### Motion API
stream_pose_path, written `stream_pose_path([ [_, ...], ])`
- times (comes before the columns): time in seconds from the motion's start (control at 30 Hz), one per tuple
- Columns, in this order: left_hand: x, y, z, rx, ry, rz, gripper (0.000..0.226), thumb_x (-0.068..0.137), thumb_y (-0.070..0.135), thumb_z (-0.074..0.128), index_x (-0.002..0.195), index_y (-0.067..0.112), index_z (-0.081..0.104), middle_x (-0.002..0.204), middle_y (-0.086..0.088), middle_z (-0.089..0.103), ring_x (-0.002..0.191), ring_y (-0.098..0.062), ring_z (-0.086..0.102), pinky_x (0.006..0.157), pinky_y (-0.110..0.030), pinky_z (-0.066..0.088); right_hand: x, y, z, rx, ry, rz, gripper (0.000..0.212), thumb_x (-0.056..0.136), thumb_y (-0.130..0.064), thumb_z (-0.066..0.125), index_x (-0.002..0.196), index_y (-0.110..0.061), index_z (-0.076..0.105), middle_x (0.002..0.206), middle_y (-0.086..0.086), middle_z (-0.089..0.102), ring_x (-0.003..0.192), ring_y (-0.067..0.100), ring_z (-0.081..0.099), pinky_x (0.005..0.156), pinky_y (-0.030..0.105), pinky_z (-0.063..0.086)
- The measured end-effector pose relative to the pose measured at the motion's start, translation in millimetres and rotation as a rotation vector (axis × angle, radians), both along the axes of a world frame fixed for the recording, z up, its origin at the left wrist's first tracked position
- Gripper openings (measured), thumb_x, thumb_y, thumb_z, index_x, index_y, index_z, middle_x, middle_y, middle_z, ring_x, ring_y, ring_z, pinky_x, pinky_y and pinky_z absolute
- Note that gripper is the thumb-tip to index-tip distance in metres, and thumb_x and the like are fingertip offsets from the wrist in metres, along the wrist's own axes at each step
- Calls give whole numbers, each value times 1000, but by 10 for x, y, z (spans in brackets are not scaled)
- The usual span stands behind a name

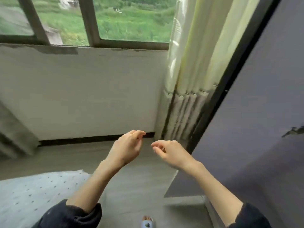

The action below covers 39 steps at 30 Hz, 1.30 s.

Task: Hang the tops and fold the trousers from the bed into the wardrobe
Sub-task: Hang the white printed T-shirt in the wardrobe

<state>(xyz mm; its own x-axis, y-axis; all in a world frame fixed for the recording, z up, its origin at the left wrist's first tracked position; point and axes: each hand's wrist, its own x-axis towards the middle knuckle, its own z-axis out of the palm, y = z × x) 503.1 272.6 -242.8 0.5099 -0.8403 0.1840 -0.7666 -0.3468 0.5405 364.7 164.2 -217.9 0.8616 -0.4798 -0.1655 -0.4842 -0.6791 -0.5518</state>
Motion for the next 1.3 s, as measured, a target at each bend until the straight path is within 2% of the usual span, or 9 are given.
stream_pose_path([
  [0.2,1177,614,-191,-61,174,462,27,93,17,49,116,21,63,110,3,66,103,-15,61,90,-34,47,1776,32,-15,-16,-64,292,32,97,-29,45,125,-22,58,110,-2,66,103,17,60,91,29,45],
  [0.37,1995,932,-99,-220,286,851,23,93,12,50,109,19,65,93,8,67,87,-9,60,87,-25,46,3007,24,-49,25,-53,482,32,98,-27,44,125,-19,58,112,1,66,103,19,59,93,28,44],
  [0.5,2340,1151,-170,-221,353,1022,24,95,12,47,111,18,64,95,6,66,88,-10,60,83,-20,43,3820,120,-112,36,-10,648,31,97,-28,44,123,-20,59,110,0,66,100,18,60,92,29,45],
  [0.6,2589,1357,-286,-245,398,1161,25,95,12,46,112,19,63,97,6,65,89,-9,61,81,-21,45,4348,298,-167,40,41,794,30,97,-29,45,122,-20,59,109,0,65,100,18,59,93,29,45],
  [0.7,2886,1608,-421,-248,416,1300,25,95,14,45,113,21,61,99,7,65,90,-9,60,70,-19,43,4882,554,-263,45,64,949,30,97,-28,45,121,-20,60,108,0,65,101,18,59,92,29,45],
  [0.87,3599,1983,-796,-312,478,1515,26,96,14,44,115,17,62,110,1,66,97,-11,59,82,-18,39,5975,1139,-480,56,125,1165,32,98,-29,44,126,-20,55,108,-3,65,99,13,59,89,23,43],
  [1.0,4081,2165,-930,-359,553,1606,26,97,14,44,117,16,61,113,0,65,93,-8,56,77,-12,35,6710,1590,-475,56,161,1290,32,98,-28,44,128,-21,54,103,-8,62,94,9,55,87,21,41],
  [1.17,4647,2624,-874,-442,543,1761,26,97,15,45,117,16,61,109,2,65,96,-10,59,80,-17,38,7562,2250,-522,51,162,1430,30,98,-25,46,125,-19,57,109,-3,66,100,15,60,86,21,41],
  [1.3,4973,3062,-972,-458,561,1931,26,97,14,44,117,17,60,108,4,64,98,-11,58,82,-15,36,8162,2944,-735,39,229,1598,30,97,-23,48,125,-16,57,111,1,67,101,19,62,88,22,41],
])
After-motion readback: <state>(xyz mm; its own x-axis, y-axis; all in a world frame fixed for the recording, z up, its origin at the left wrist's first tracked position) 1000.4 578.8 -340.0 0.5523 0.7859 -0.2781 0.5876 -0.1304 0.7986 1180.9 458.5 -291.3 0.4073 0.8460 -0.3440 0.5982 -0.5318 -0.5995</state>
